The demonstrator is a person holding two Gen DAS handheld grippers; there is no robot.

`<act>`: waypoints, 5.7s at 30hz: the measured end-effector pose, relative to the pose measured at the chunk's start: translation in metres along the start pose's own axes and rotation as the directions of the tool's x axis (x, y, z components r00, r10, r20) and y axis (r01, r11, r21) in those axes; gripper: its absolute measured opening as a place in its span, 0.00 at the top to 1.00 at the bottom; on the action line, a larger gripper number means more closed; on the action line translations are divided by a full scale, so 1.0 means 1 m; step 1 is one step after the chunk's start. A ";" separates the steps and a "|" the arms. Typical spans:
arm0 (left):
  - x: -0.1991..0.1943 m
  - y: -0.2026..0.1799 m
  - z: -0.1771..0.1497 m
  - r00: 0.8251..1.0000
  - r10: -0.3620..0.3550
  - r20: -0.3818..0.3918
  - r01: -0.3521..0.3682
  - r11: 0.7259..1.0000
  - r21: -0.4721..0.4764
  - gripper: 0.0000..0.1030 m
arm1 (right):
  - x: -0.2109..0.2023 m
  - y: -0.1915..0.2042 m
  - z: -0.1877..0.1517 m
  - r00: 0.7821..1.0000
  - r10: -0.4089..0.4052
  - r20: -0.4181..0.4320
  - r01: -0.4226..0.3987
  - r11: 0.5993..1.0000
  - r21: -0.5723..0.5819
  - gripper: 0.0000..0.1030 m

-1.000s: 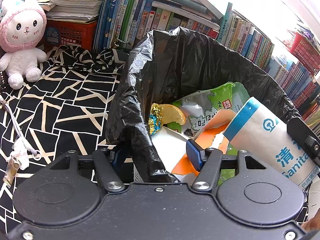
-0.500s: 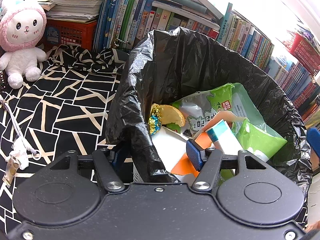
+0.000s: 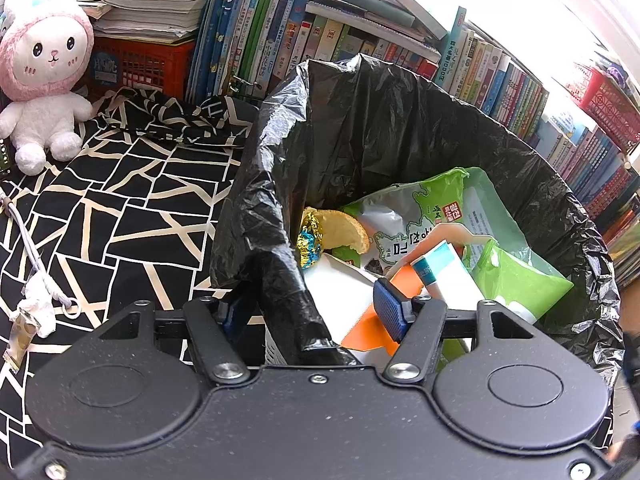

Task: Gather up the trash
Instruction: 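Open the right gripper to drop the white packet into the bin, then move the right gripper down to the brown crumpled paper, then grasp the brown crumpled paper with the right gripper and lift it, then carry the brown paper over the bin and open the right gripper, then open the left gripper off the bag rim while the right gripper withdraws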

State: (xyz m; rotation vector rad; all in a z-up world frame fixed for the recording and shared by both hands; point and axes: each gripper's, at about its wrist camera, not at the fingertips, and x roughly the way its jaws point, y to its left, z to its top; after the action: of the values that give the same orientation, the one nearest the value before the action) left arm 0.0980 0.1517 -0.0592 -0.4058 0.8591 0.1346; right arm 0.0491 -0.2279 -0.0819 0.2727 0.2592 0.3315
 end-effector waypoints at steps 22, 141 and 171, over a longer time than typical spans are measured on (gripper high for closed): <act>0.000 -0.001 0.001 1.000 0.003 0.002 -0.003 1.000 -0.001 0.41 | 0.119 -0.009 -0.112 0.889 -0.174 -0.423 0.081 0.970 -0.229 0.20; -0.072 -0.009 -0.017 0.998 -0.029 0.062 0.018 0.985 0.171 0.26 | 0.032 0.125 0.030 0.996 0.038 -0.078 -0.054 0.976 -0.209 0.17; -0.118 -0.062 -0.081 0.993 -0.088 0.085 0.052 0.934 0.353 0.15 | -0.042 0.054 0.016 0.966 -0.195 -0.168 0.182 0.979 -0.093 0.00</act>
State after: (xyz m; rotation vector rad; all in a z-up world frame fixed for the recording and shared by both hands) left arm -0.0186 0.0686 0.0013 -0.0928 0.7506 -0.0655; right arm -0.0003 -0.1969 -0.0418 0.1409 0.4430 0.1761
